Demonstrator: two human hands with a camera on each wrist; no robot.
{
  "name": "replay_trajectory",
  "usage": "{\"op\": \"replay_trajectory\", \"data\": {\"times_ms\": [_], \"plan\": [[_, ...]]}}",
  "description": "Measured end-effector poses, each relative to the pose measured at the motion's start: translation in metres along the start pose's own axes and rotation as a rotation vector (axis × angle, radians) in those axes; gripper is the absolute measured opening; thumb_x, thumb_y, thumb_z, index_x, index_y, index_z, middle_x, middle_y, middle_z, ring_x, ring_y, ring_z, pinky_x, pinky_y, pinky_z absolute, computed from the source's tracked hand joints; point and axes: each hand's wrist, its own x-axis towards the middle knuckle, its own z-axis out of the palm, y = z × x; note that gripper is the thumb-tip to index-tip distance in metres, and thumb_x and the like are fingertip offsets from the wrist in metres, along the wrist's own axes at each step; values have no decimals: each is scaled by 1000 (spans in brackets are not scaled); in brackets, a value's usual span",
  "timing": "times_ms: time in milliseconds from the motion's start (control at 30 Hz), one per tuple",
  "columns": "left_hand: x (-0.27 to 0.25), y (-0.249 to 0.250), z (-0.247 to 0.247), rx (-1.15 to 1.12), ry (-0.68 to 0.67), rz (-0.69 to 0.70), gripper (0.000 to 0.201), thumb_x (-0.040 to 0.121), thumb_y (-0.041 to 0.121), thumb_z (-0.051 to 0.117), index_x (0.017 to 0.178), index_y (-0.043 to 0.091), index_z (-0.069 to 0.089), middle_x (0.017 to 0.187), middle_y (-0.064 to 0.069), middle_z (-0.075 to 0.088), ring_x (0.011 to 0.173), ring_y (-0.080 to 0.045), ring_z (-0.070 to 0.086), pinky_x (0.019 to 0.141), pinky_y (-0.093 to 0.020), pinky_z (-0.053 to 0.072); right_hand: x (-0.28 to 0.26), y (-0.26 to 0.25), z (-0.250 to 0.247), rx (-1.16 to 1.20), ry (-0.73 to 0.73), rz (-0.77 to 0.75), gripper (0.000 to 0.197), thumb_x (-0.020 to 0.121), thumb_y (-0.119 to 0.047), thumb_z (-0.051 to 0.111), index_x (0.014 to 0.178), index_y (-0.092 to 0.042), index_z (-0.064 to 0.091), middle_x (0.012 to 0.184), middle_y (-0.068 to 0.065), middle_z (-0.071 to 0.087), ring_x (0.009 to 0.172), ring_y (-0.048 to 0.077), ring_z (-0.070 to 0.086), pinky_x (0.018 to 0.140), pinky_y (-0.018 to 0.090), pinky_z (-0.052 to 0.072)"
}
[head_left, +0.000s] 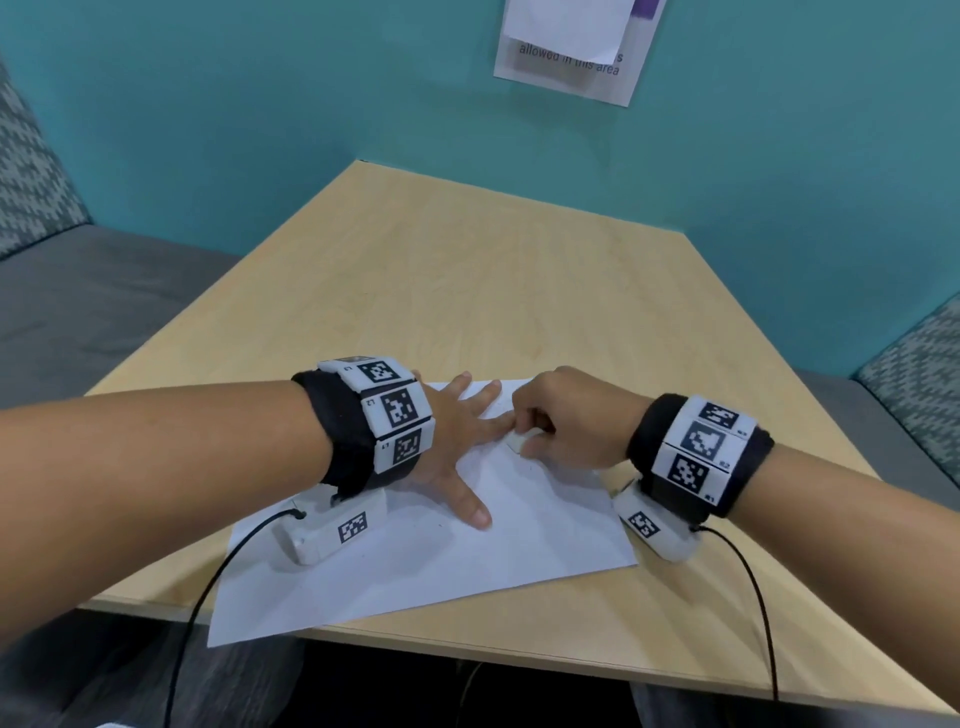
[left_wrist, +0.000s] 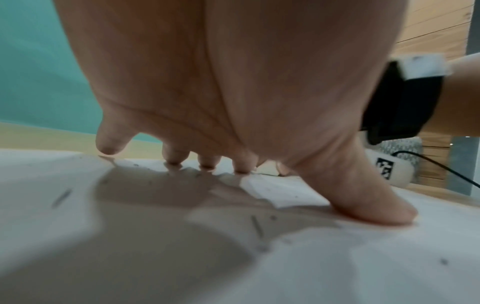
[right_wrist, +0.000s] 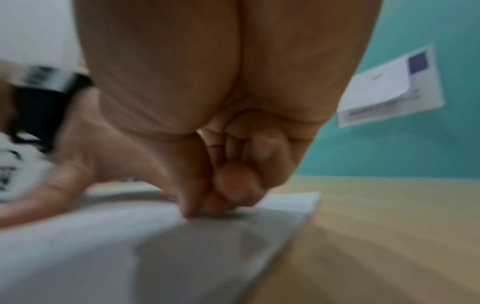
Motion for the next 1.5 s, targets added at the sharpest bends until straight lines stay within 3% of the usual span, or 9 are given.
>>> {"op": "replay_trajectory", "data": {"times_ms": [167, 300, 500, 667, 800, 967, 1133, 1300, 1500], "plan": [[-2, 1, -2, 9, 3, 18, 107, 75, 81, 57, 153, 50, -10, 163, 2, -29, 151, -29, -21, 113, -72, 6, -13, -17, 16, 65, -112, -137, 6, 82, -17, 63, 85, -15, 59, 71, -3, 59, 59, 6, 47, 58, 23, 40], [1, -1, 0, 21, 10, -6, 117, 71, 84, 56, 151, 46, -22, 163, 3, -28, 152, -29, -19, 113, -72, 7, -2, 8, 3, 8, -31, 7, 10, 81, -18, 65, 89, -13, 63, 69, -7, 56, 66, 16, 51, 62, 28, 41], [3, -3, 2, 2, 22, 19, 116, 71, 83, 58, 152, 49, -18, 163, 2, -27, 151, -31, -19, 112, -73, 6, -20, -16, 13, 77, -112, -151, 17, 81, -12, 63, 78, -25, 52, 60, -15, 46, 55, 3, 44, 53, 13, 33], [4, -5, 3, 34, 16, -2, 121, 70, 87, 54, 151, 43, -25, 163, 4, -28, 151, -29, -20, 113, -73, 7, -7, 16, 0, 16, -19, 13, 15, 80, -16, 66, 75, -24, 54, 63, -13, 49, 58, 4, 44, 61, 24, 35], [5, -6, 4, 11, 20, 19, 119, 69, 86, 56, 151, 48, -22, 163, 4, -28, 151, -28, -20, 112, -73, 5, -19, -8, 14, 48, -128, -120, 20, 81, -15, 65, 75, -25, 49, 61, -14, 47, 56, 3, 45, 53, 15, 33], [3, -5, 1, 31, -1, -4, 122, 70, 86, 55, 151, 42, -25, 162, 4, -30, 151, -27, -21, 113, -72, 6, -7, 23, -1, -1, -12, 33, 12, 80, -18, 66, 77, -21, 55, 66, -13, 49, 65, 15, 48, 56, 21, 34], [6, -7, 3, 3, 6, 8, 124, 67, 86, 58, 150, 46, -25, 162, 5, -30, 151, -27, -22, 112, -73, 4, -17, 0, 14, 39, -99, -102, 13, 81, -17, 65, 79, -20, 53, 63, -13, 48, 58, 6, 44, 57, 23, 37], [4, -8, 2, 35, -7, -11, 123, 68, 89, 53, 150, 43, -26, 162, 5, -31, 151, -26, -22, 114, -71, 4, -5, 36, 1, -8, -20, 63, 9, 80, -20, 67, 79, -20, 58, 68, -12, 51, 68, 16, 49, 57, 22, 37], [11, 11, -5, -20, 36, 18, 115, 76, 83, 54, 154, 41, -19, 163, 6, -27, 151, -26, -22, 118, -65, 0, -7, 33, 4, 1, 6, 61, 15, 81, -17, 66, 76, -22, 53, 65, -10, 50, 65, 17, 48, 55, 23, 35]]}}
